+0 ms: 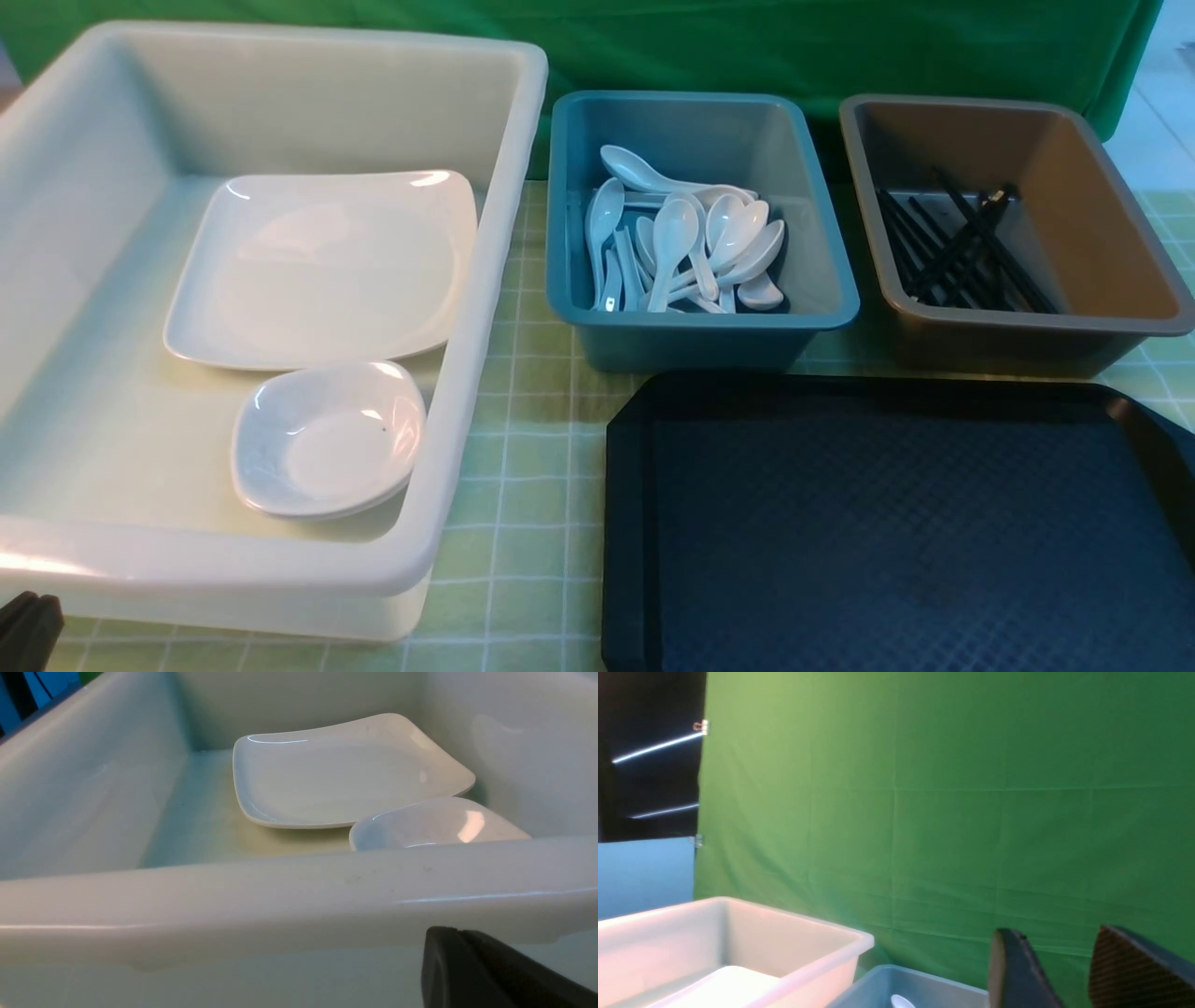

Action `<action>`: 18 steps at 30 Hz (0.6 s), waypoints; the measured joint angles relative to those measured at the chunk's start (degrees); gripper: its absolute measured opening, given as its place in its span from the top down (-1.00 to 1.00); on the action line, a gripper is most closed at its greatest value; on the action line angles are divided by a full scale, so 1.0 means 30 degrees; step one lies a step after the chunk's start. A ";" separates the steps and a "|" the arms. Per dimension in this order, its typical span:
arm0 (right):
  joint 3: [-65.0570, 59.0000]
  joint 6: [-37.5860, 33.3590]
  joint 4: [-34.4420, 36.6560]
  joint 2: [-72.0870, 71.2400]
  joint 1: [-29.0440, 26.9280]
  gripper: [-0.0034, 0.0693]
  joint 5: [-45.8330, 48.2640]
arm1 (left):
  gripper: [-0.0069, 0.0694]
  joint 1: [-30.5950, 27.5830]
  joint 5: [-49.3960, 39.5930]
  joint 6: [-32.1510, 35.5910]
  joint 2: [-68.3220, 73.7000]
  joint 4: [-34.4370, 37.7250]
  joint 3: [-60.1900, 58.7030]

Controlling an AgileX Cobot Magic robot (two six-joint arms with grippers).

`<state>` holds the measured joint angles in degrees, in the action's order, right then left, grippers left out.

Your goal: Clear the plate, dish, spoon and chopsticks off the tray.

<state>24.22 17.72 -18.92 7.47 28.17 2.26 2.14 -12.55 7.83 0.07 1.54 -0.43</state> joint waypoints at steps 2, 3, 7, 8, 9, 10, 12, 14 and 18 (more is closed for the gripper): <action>-0.0064 -0.3446 0.3197 0.0000 0.0000 0.25 -0.0078 | 0.83 0.0000 0.0000 0.0000 0.0000 0.0000 0.0000; -0.0107 -0.4345 0.4039 0.0000 0.0000 0.25 -0.0078 | 0.83 0.0000 0.0000 0.0000 0.0000 0.0000 0.0000; -0.0164 -0.5905 0.5608 0.0000 0.0000 0.25 -0.0061 | 0.83 0.0000 0.0000 0.0000 0.0000 0.0000 0.0000; -0.0164 -0.6105 0.5785 0.0000 0.0000 0.25 0.0003 | 0.83 0.0000 0.0000 0.0000 0.0000 0.0000 0.0000; -0.0164 -0.6242 0.5848 0.0000 0.0000 0.25 0.0148 | 0.82 0.0000 0.0000 0.0000 0.0000 0.0000 0.0000; -0.0164 -0.6278 0.5871 0.0000 0.0000 0.25 0.0188 | 0.82 0.0000 0.0000 0.0000 0.0000 0.0000 0.0000; -0.0216 -0.6569 0.5907 -0.0082 -0.0331 0.25 0.0945 | 0.82 0.0000 0.0019 0.0016 0.0000 0.0000 0.0000; -0.0450 -0.6878 0.5953 -0.0248 -0.1134 0.25 0.1389 | 0.82 0.0000 0.0019 0.0016 0.0000 0.0000 0.0000; -0.2008 -0.8031 0.5971 -0.0403 -0.4630 0.24 0.2577 | 0.82 0.0000 0.0019 0.0016 -0.0030 -0.0007 0.0000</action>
<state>18.19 -6.38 -1.01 6.26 14.28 9.99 2.14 -12.50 7.88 -0.02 1.52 -0.43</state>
